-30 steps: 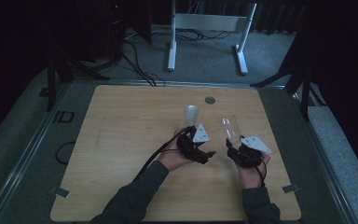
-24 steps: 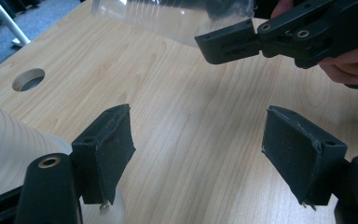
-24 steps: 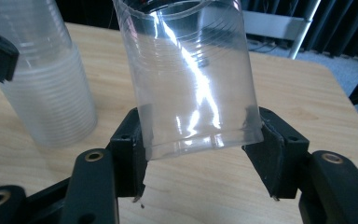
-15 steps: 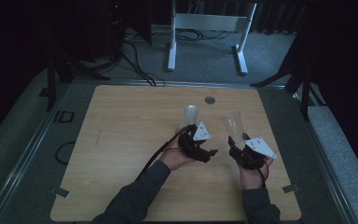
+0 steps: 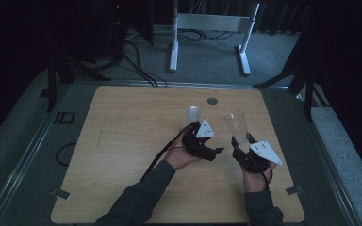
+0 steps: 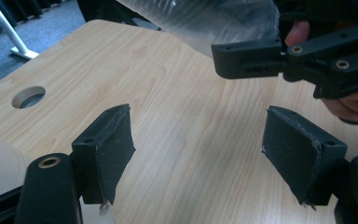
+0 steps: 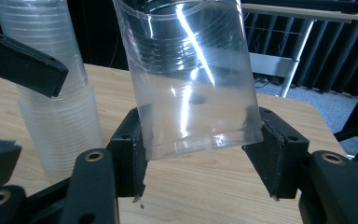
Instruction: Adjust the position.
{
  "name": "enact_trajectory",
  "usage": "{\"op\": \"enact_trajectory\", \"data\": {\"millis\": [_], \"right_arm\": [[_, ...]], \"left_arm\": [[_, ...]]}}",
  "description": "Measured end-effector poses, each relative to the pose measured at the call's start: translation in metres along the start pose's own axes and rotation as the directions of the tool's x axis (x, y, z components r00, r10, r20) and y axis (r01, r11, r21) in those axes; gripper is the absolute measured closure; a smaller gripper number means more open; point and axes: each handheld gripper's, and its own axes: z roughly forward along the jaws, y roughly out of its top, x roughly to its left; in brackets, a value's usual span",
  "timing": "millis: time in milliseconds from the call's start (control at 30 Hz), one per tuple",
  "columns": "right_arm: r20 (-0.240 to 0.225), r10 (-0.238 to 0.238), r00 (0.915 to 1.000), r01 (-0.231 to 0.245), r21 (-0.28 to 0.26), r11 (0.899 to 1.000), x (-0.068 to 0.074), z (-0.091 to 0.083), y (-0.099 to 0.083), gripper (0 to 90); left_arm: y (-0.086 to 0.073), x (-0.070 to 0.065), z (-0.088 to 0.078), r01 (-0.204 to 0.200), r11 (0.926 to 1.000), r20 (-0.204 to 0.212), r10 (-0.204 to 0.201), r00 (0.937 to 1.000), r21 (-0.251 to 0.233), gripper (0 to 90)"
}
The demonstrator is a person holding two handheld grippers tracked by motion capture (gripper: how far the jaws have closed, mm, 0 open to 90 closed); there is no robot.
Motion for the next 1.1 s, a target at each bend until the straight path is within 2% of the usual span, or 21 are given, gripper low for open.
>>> {"op": "enact_trajectory", "data": {"millis": [433,667,800,867,900,1033,1067,1100], "right_arm": [[-0.008,0.005,1.0,-0.006,-0.037,0.999,0.0,-0.005,-0.001,42.8],[-0.014,0.005,0.9999,-0.005,-0.049,0.999,0.001,-0.006,-0.002,42.8],[-0.013,0.004,0.9999,-0.004,-0.055,0.998,0.002,-0.007,-0.002,42.8],[-0.013,0.003,0.9999,-0.004,-0.056,0.998,0.001,-0.007,-0.002,42.8],[-0.012,0.003,0.9999,-0.004,-0.056,0.998,0.001,-0.007,-0.002,42.8],[-0.015,0.008,0.9999,-0.008,-0.056,0.998,0.001,-0.007,-0.002,42.8],[-0.015,0.008,0.9999,-0.008,-0.056,0.998,0.001,-0.007,-0.002,42.8],[-0.016,0.009,0.9998,-0.009,-0.057,0.998,0.001,-0.007,-0.002,42.8]], "left_arm": [[0.009,0.004,-0.001,0.066,0.9967,0.056,-0.063,0.9964,-0.047,24.2],[0.016,0.004,-0.001,0.107,0.9909,0.088,-0.1,0.9911,-0.081,24.1],[0.018,0.006,0.001,0.15,0.9826,0.099,-0.139,0.9852,-0.11,24.1],[0.018,0.007,0.001,0.158,0.981,0.104,-0.146,0.9838,-0.113,24.1],[0.019,0.009,0.002,0.18,0.9765,0.113,-0.167,0.9795,-0.119,24.1],[0.019,0.01,0.004,0.212,0.9683,0.117,-0.197,0.9734,-0.132,24.1],[0.019,0.01,0.004,0.212,0.9683,0.117,-0.197,0.9734,-0.132,24.1],[0.019,0.011,0.005,0.225,0.9643,0.126,-0.209,0.9699,-0.139,24.1]]}}
